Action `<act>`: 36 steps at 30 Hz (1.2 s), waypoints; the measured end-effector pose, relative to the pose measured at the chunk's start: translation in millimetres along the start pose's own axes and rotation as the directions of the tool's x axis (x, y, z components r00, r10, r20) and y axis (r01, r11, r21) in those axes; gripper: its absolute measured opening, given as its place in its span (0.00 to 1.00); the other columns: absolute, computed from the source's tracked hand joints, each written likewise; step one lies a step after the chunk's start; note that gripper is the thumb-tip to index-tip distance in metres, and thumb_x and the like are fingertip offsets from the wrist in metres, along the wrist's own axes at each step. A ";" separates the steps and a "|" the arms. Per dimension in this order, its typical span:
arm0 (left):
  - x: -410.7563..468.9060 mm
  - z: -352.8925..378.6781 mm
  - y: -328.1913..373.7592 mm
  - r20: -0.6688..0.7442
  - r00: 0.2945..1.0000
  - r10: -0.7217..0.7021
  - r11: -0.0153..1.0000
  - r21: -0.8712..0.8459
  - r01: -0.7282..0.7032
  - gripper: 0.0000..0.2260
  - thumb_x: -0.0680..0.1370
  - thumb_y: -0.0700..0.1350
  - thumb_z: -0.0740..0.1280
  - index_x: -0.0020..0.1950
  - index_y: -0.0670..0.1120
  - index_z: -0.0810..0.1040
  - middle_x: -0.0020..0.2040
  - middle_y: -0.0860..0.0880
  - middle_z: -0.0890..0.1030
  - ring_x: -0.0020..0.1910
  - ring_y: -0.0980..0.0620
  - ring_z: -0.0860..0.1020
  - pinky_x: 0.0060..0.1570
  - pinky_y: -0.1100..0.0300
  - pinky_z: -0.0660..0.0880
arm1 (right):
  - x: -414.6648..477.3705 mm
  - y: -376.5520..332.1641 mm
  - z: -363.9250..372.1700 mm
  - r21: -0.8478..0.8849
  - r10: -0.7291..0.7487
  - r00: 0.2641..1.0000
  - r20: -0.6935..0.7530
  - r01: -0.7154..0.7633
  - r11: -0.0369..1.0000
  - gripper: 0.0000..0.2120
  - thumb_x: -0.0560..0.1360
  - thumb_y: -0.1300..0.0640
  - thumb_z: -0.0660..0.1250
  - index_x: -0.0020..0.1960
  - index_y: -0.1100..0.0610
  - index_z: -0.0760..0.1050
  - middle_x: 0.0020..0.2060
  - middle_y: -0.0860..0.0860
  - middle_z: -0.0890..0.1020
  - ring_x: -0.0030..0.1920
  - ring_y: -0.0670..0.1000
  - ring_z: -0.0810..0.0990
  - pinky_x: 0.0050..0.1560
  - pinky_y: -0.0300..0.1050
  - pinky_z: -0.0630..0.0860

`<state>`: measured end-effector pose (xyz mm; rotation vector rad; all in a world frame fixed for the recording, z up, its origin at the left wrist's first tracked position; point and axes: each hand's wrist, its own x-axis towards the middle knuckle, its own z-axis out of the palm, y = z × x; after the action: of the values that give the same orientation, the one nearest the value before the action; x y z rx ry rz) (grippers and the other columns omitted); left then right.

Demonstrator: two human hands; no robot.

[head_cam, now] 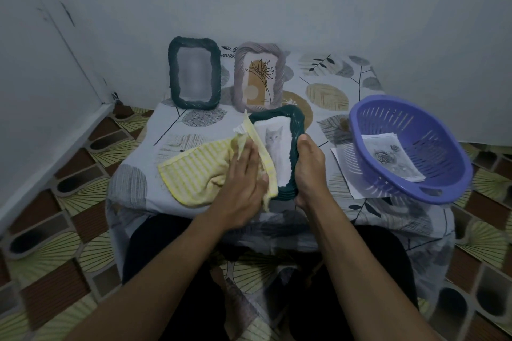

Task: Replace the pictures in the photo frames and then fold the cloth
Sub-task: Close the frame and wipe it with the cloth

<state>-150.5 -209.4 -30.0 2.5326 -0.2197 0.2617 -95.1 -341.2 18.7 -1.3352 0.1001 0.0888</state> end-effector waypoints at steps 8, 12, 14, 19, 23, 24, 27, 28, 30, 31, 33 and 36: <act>18.7 -24.9 -20.4 -0.051 0.979 -0.196 0.973 -0.132 0.188 0.32 0.84 0.59 0.46 0.80 0.45 0.36 0.80 0.50 0.32 0.77 0.59 0.34 0.73 0.64 0.36 | -17.1 7.6 14.8 -0.022 0.027 0.993 0.115 -0.024 0.999 0.16 0.86 0.53 0.53 0.59 0.56 0.78 0.55 0.55 0.85 0.58 0.57 0.83 0.64 0.60 0.76; 41.0 -47.5 -17.9 -0.120 0.948 -0.295 0.943 -0.199 0.268 0.30 0.85 0.55 0.47 0.81 0.43 0.39 0.82 0.47 0.40 0.80 0.54 0.42 0.71 0.67 0.38 | -23.5 5.0 23.7 -0.014 -0.007 0.989 0.148 0.009 1.000 0.15 0.86 0.54 0.54 0.55 0.54 0.79 0.53 0.55 0.85 0.57 0.57 0.82 0.64 0.60 0.76; 40.8 -47.5 -10.0 -0.113 0.953 -0.282 0.940 -0.230 0.251 0.29 0.86 0.53 0.48 0.81 0.43 0.38 0.82 0.47 0.40 0.79 0.54 0.41 0.71 0.69 0.38 | -21.6 -1.8 23.6 -0.002 -0.030 0.992 0.119 0.031 1.000 0.15 0.86 0.54 0.54 0.55 0.55 0.79 0.54 0.57 0.85 0.58 0.59 0.82 0.63 0.57 0.76; 8.5 -18.4 17.9 -0.021 0.972 -0.235 0.907 -0.365 0.211 0.29 0.86 0.50 0.49 0.80 0.44 0.36 0.81 0.50 0.37 0.79 0.57 0.39 0.75 0.66 0.39 | -1.1 -27.2 11.2 0.051 -0.070 0.997 -0.027 0.071 0.996 0.15 0.86 0.55 0.53 0.52 0.57 0.78 0.45 0.53 0.86 0.47 0.52 0.84 0.50 0.49 0.80; -2.9 -9.8 22.1 -0.006 0.970 -0.242 0.885 -0.411 0.218 0.29 0.85 0.54 0.48 0.80 0.47 0.36 0.80 0.55 0.39 0.77 0.63 0.39 0.67 0.78 0.37 | 3.6 -32.1 5.9 0.076 -0.081 0.996 -0.045 0.084 0.994 0.16 0.86 0.54 0.53 0.58 0.60 0.77 0.55 0.59 0.84 0.56 0.60 0.83 0.60 0.62 0.78; 1.0 -12.1 19.9 -0.023 0.969 -0.247 0.884 -0.415 0.215 0.29 0.85 0.53 0.48 0.80 0.48 0.37 0.80 0.54 0.40 0.78 0.61 0.40 0.70 0.74 0.39 | 1.6 -31.3 5.8 0.090 -0.065 0.997 -0.039 0.068 0.994 0.16 0.86 0.54 0.52 0.58 0.60 0.77 0.54 0.59 0.84 0.55 0.60 0.83 0.60 0.62 0.78; 20.5 -25.8 11.8 -0.088 0.961 -0.262 0.886 -0.416 0.204 0.29 0.85 0.52 0.49 0.81 0.46 0.38 0.82 0.49 0.44 0.79 0.57 0.45 0.73 0.66 0.43 | -4.6 -27.1 6.8 0.092 -0.040 0.999 0.035 0.037 0.995 0.17 0.85 0.51 0.54 0.61 0.60 0.77 0.56 0.57 0.84 0.58 0.58 0.83 0.62 0.62 0.77; 28.7 -31.7 8.7 -0.109 0.955 -0.275 0.888 -0.410 0.209 0.29 0.85 0.52 0.49 0.81 0.45 0.39 0.82 0.48 0.44 0.79 0.55 0.45 0.74 0.65 0.43 | -7.3 -25.2 7.6 0.077 -0.038 0.997 0.062 0.034 0.996 0.18 0.84 0.50 0.55 0.62 0.60 0.77 0.57 0.57 0.84 0.59 0.58 0.82 0.63 0.62 0.77; 44.9 -43.8 2.1 -0.162 0.936 -0.312 0.895 -0.380 0.232 0.28 0.86 0.53 0.48 0.81 0.44 0.40 0.82 0.47 0.45 0.80 0.53 0.46 0.73 0.65 0.43 | -13.8 -20.3 9.7 0.053 -0.009 0.995 0.104 0.003 0.999 0.16 0.85 0.52 0.55 0.60 0.59 0.78 0.54 0.56 0.85 0.56 0.57 0.83 0.61 0.60 0.78; 52.5 -49.8 -0.9 -0.183 0.924 -0.337 0.894 -0.370 0.252 0.28 0.86 0.53 0.48 0.81 0.44 0.41 0.82 0.47 0.46 0.80 0.52 0.47 0.73 0.65 0.43 | -17.0 -17.6 10.8 0.047 0.006 0.993 0.122 -0.012 0.999 0.16 0.86 0.53 0.54 0.58 0.59 0.78 0.52 0.56 0.86 0.54 0.57 0.84 0.60 0.59 0.79; 62.4 -57.4 -5.0 -0.207 0.908 -0.364 0.888 -0.371 0.271 0.27 0.86 0.52 0.48 0.81 0.44 0.43 0.82 0.47 0.48 0.80 0.51 0.48 0.72 0.65 0.44 | -22.1 -14.3 13.4 0.049 0.019 0.990 0.139 -0.026 0.998 0.16 0.86 0.54 0.54 0.59 0.59 0.78 0.54 0.58 0.85 0.56 0.60 0.83 0.62 0.61 0.77; 60.4 -54.6 -3.5 -0.205 0.908 -0.364 0.883 -0.386 0.267 0.27 0.86 0.52 0.48 0.82 0.44 0.44 0.82 0.47 0.51 0.80 0.51 0.51 0.74 0.63 0.47 | -23.0 -14.4 15.4 0.062 0.002 0.995 0.099 -0.008 0.998 0.16 0.86 0.54 0.54 0.60 0.61 0.78 0.55 0.59 0.85 0.57 0.61 0.83 0.61 0.61 0.77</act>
<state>-98.8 -181.8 26.7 2.1054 0.2425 0.3972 -115.8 -329.7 39.0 -1.2664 0.0221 0.1546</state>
